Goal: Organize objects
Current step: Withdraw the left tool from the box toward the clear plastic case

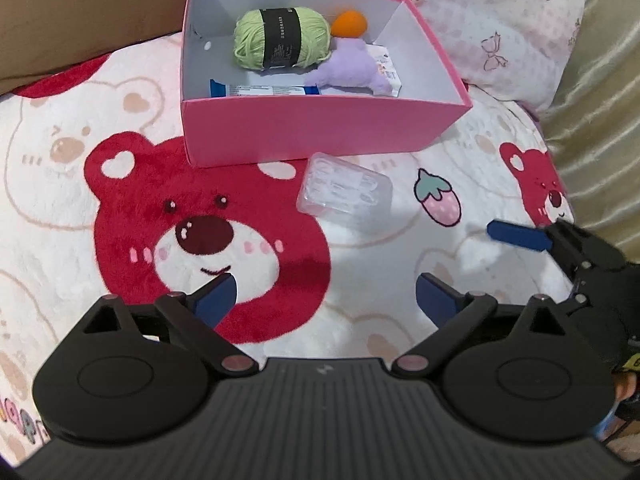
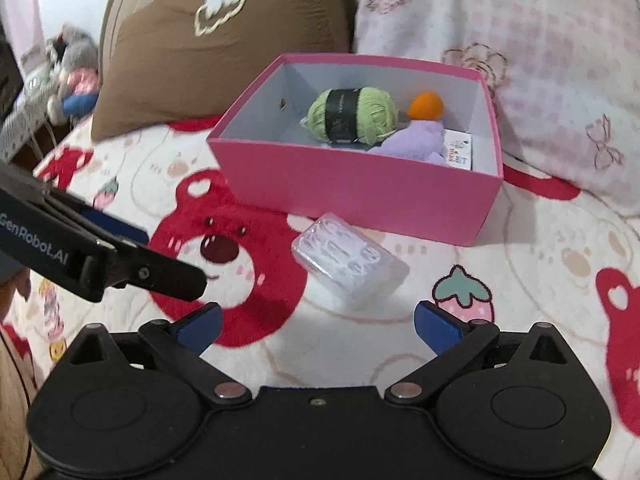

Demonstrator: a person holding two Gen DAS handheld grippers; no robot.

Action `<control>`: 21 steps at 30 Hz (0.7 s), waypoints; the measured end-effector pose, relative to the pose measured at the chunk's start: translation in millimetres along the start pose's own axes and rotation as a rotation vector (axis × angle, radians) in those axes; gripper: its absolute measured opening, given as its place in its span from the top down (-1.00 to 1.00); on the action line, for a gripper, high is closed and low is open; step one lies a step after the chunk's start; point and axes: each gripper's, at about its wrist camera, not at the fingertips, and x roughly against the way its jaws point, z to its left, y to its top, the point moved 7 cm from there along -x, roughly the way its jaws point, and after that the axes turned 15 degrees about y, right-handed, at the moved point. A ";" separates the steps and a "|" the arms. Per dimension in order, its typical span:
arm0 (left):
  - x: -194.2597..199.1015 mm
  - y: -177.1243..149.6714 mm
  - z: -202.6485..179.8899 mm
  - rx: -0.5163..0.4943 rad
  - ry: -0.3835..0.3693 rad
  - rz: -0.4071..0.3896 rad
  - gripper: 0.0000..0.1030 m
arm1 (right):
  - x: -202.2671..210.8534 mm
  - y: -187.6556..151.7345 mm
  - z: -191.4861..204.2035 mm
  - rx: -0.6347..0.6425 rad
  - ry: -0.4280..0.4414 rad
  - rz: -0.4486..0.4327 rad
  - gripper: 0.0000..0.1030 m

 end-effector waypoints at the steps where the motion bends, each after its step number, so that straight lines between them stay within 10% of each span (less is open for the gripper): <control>1: -3.2 -0.3 2.5 0.016 0.001 0.003 -0.92 | -2.6 -1.7 -2.6 -0.008 0.017 -0.004 -1.00; 13: -43.1 2.0 17.6 0.105 0.036 -0.148 -0.92 | -45.3 -23.7 -35.8 -0.147 0.001 0.081 -1.00; 21: -72.3 12.5 16.9 0.085 0.118 -0.274 -0.92 | -65.7 -32.6 -51.0 -0.227 0.015 -0.082 -1.00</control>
